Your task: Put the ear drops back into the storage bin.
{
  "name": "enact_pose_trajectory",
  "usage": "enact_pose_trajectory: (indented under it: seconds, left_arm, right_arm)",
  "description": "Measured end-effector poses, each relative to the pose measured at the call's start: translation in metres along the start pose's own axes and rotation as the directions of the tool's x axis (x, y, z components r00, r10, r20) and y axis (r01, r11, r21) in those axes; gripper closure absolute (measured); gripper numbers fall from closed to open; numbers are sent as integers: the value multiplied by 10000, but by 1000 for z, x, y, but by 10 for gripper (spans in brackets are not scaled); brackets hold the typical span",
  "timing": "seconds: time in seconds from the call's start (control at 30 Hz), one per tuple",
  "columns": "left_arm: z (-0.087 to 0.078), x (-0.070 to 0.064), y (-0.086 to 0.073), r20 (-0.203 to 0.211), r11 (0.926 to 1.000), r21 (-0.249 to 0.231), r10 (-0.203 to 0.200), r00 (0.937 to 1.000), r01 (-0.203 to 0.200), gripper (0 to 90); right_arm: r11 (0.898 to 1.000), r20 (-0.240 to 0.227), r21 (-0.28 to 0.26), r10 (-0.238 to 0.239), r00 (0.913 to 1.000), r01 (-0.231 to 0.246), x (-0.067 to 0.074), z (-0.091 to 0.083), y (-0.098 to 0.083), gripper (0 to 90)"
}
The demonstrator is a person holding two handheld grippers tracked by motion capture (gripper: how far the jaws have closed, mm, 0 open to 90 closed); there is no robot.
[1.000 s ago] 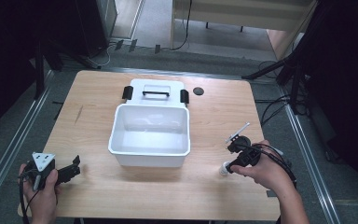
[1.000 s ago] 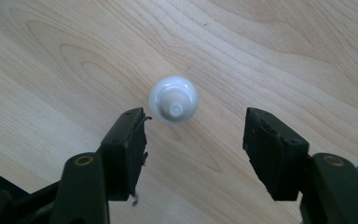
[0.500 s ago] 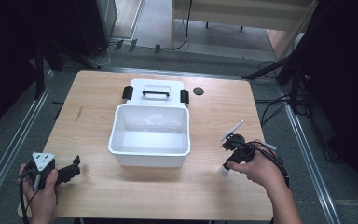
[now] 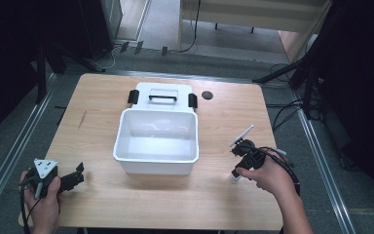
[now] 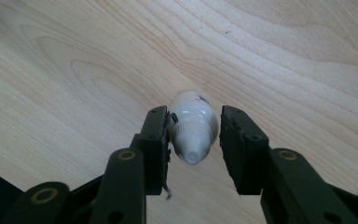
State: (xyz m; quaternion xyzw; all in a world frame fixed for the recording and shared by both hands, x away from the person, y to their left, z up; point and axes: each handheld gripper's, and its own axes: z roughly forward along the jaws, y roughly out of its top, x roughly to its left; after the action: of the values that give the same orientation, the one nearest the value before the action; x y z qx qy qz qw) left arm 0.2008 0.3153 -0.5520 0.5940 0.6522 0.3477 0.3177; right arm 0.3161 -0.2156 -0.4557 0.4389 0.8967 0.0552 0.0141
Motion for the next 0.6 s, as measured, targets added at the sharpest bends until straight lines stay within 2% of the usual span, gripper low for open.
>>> enact_pose_trajectory:
  seconds: [0.17, 0.27, 0.4, 0.6]
  left_arm:
    - [0, 0, 0, 2, 10000, 2, 10, 10000, -10, 0]
    - [0, 0, 0, 11, 10000, 4, 10, 10000, -10, 0]
    - [0, 0, 0, 11, 10000, 8, 28, 10000, -28, 0]
    - [0, 0, 0, -1, 10000, 13, 53, 10000, -53, 0]
  right_arm:
    - [9999, -58, -63, 116, 9999, -116, 0, -2, 1, 682]
    - [9999, -31, -85, 116, 9999, -116, 0, -4, 0, 633]
    - [9996, -8, -153, 226, 9997, -226, -1, -7, -3, 640]
    - [9997, -85, -179, 157, 9998, -158, -1, -6, -4, 708]
